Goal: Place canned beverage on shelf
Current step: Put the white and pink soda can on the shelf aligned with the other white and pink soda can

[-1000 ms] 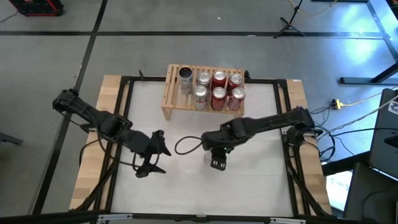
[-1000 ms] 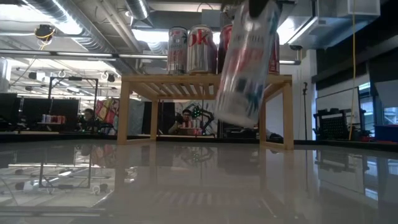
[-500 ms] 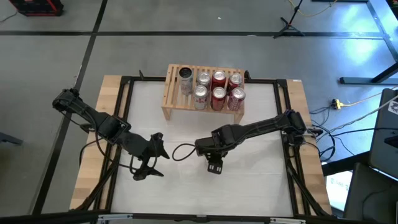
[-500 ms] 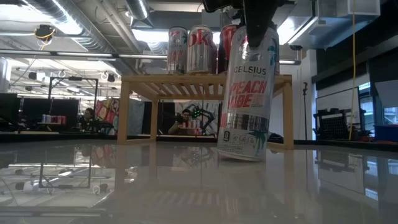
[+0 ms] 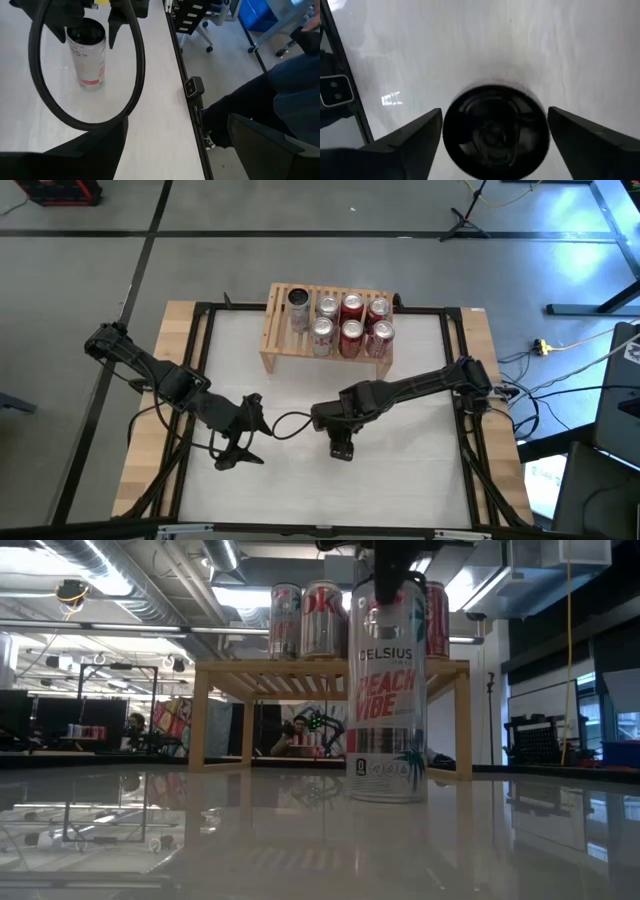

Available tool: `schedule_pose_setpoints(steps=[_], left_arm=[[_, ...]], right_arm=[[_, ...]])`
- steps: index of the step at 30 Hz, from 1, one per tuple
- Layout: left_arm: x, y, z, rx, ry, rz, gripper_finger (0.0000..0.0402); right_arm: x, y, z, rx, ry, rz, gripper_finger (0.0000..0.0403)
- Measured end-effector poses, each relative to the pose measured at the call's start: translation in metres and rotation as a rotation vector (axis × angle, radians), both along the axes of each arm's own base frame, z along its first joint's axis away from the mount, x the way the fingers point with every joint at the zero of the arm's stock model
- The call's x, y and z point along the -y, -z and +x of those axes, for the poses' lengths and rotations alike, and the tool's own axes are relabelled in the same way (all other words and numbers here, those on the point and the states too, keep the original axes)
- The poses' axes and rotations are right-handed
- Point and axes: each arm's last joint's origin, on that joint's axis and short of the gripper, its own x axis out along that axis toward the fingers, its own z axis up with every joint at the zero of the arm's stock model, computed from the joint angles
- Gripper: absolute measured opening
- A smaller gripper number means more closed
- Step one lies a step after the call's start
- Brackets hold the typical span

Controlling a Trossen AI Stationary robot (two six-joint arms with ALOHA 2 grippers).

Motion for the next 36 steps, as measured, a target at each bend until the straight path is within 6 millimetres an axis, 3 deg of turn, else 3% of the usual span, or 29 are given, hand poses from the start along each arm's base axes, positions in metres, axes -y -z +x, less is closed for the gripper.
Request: schedule_pose_setpoints(steps=[7, 13, 18, 21, 28, 36], left_arm=[[0.001, 0.002, 0.002, -0.010, -0.031, -0.005, 0.0332], [-0.001, -0.001, 0.007, 0.077, -0.094, 0.078, 0.0332], [0.001, -0.002, 0.018, 0.144, -0.147, 0.075, 0.0332], [0.005, -0.002, 0.029, 0.207, -0.183, 0.073, 0.0332], [0.005, 0.010, 0.066, 0.297, -0.295, 0.065, 0.0332], [0.002, 0.029, 0.103, 0.354, -0.360, 0.011, 0.0332]], right_arm=[[0.000, -0.007, -0.004, 0.006, -0.041, 0.025, 0.0361], [0.003, -0.054, -0.029, 0.149, -0.037, 0.009, 0.0362], [-0.009, -0.098, -0.067, 0.301, -0.064, -0.056, 0.0362], [-0.018, -0.113, -0.092, 0.374, -0.083, -0.104, 0.0362], [-0.029, -0.116, -0.152, 0.428, -0.053, -0.133, 0.0363], [-0.025, -0.097, -0.227, 0.537, 0.017, -0.088, 0.0363]])
